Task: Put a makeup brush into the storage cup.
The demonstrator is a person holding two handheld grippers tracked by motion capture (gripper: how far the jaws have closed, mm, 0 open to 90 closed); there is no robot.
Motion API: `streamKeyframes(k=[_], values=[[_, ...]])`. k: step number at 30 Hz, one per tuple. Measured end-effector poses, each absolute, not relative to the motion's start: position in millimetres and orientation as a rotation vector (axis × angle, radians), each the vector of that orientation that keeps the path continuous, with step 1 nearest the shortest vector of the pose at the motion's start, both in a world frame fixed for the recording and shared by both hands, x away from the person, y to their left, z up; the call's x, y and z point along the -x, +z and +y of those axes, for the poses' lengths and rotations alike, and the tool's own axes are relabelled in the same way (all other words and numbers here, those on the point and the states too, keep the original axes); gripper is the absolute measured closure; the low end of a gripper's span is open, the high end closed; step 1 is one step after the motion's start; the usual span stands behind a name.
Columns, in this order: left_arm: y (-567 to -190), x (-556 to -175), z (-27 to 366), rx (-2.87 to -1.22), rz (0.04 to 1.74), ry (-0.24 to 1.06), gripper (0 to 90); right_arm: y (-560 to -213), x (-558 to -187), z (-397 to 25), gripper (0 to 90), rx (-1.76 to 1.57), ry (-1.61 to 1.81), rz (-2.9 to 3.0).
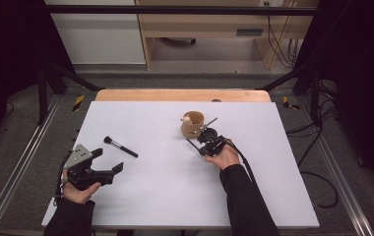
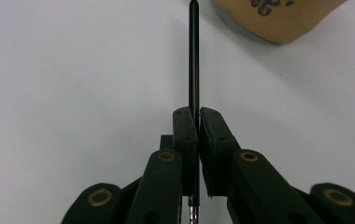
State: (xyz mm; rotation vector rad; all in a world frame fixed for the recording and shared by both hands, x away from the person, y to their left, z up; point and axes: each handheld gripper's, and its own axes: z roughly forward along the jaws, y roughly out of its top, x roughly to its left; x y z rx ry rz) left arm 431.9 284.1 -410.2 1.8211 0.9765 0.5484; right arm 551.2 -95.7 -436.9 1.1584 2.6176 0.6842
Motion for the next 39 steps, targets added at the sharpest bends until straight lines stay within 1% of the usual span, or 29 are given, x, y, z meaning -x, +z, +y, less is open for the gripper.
streamKeyframes(k=[8, 16, 27, 39], values=[[-411, -432, 281, -1.834, 0.968, 0.546, 4.9, -412, -528, -98, 85.9, -1.023, 0.797, 2.658], [-409, -431, 275, -1.859, 0.945, 0.547, 4.9, -397, -508, -102, 85.9, -0.920, 0.877, 2.684], [-403, -431, 263, -1.903, 0.896, 0.546, 5.8, -386, -493, -103, 85.9, -0.827, 0.964, 2.710], [-396, -438, 247, -1.998, 0.834, 0.529, 5.6, -380, -489, -99, 85.9, -0.780, 0.973, 2.755]])
